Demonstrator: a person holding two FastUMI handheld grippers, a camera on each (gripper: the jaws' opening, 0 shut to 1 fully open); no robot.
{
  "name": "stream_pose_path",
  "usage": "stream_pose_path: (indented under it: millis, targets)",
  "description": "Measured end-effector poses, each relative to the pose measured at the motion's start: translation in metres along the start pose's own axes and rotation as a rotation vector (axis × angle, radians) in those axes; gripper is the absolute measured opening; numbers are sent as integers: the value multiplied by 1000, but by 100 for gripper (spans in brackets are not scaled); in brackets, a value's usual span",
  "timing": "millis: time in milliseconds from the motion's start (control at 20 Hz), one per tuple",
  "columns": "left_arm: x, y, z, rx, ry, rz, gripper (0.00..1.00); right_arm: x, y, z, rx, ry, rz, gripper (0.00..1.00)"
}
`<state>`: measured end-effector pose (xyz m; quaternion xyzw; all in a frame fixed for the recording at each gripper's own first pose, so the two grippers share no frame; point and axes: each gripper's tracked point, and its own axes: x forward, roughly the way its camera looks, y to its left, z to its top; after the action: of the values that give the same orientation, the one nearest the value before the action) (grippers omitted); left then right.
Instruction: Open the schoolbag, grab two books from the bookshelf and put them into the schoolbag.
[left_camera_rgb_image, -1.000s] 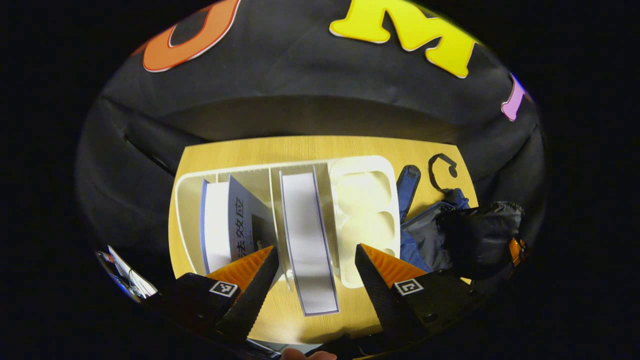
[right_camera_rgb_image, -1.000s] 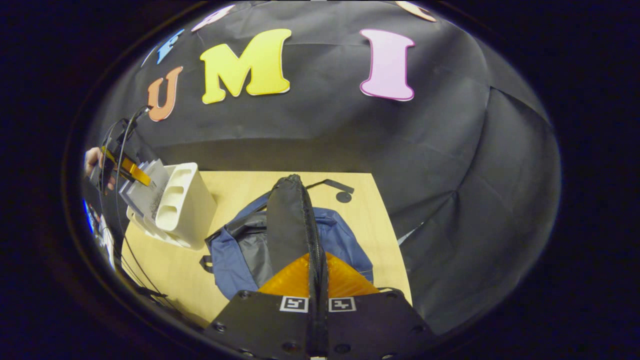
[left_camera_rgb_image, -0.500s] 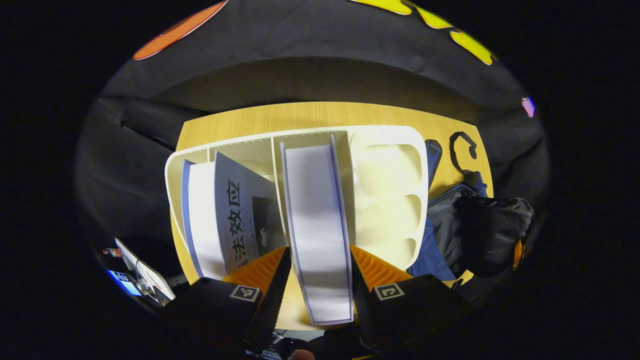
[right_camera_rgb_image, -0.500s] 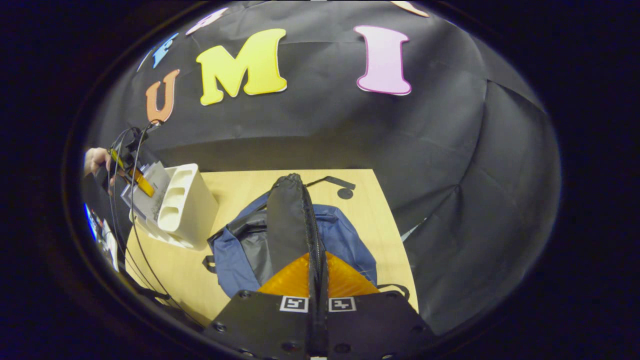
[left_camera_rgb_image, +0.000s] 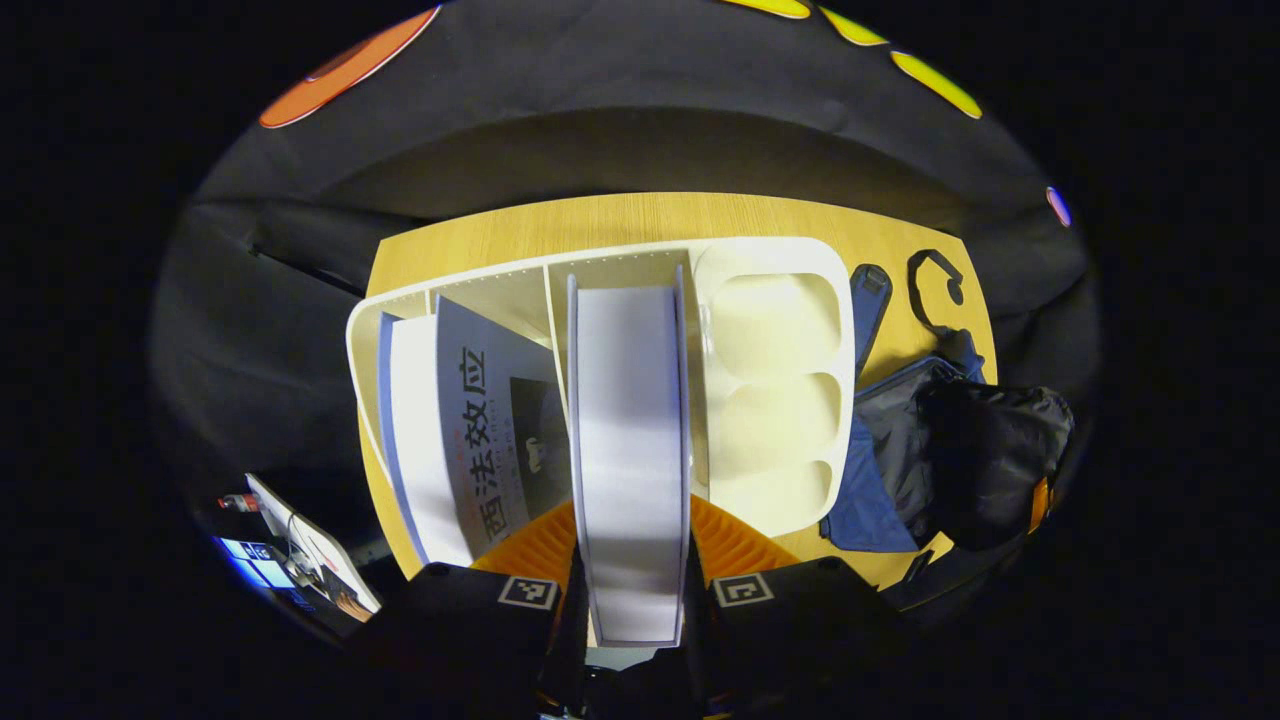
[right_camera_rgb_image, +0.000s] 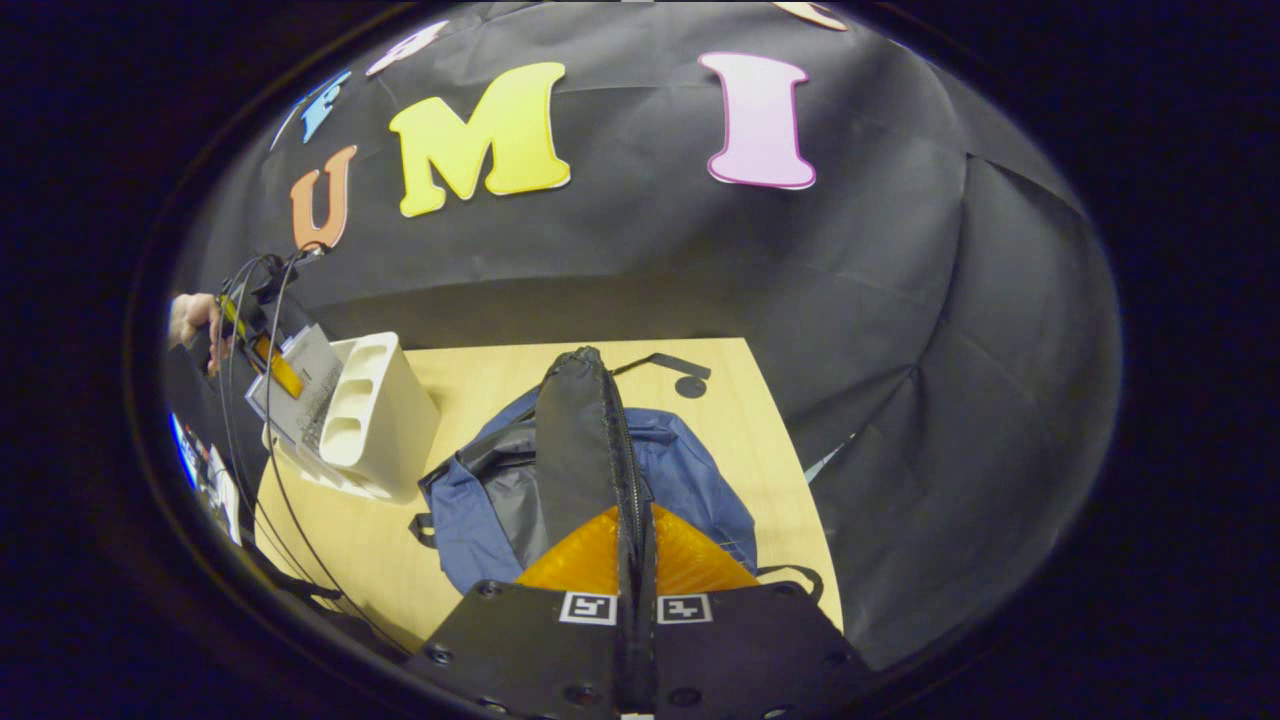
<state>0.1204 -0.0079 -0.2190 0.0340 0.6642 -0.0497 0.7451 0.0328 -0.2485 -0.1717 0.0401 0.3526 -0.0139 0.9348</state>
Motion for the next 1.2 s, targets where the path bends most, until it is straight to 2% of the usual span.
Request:
stream_pose_path:
  millis: [150,200,300,350,400,500,600,650,850,1050,1200]
  targets:
    - [-30,-2,-14,40,-26,-35,42,0,3,1,-12,-4,4,0]
    - [-43,-1,-20,46,-36,-48,45,0,3,0,-13,-3,4,0]
    - [-69,2,-33,62,-61,-69,42,-1,4,-1,-12,-1,6,0]
    - [-82,4,-42,67,-82,-71,45,-2,4,0,-13,-1,5,0]
    - [-94,9,-51,75,-104,-73,42,-3,5,-1,-13,-2,7,0]
    - [-118,14,-68,63,-141,-91,44,-5,6,-1,-14,-3,8,0]
    - [-141,16,-80,16,-181,-132,41,-6,7,-3,-10,1,9,0]
    - [-150,13,-85,-7,-206,-169,43,-7,9,-3,-5,3,10,0]
    - [-169,-14,-94,-67,-290,-317,41,-7,11,-6,9,10,8,0]
    - [-166,-74,-94,-164,-310,-543,39,-9,11,-7,16,14,7,0]
    - [-151,-118,-94,-212,-308,-659,39,-11,12,-6,22,12,6,0]
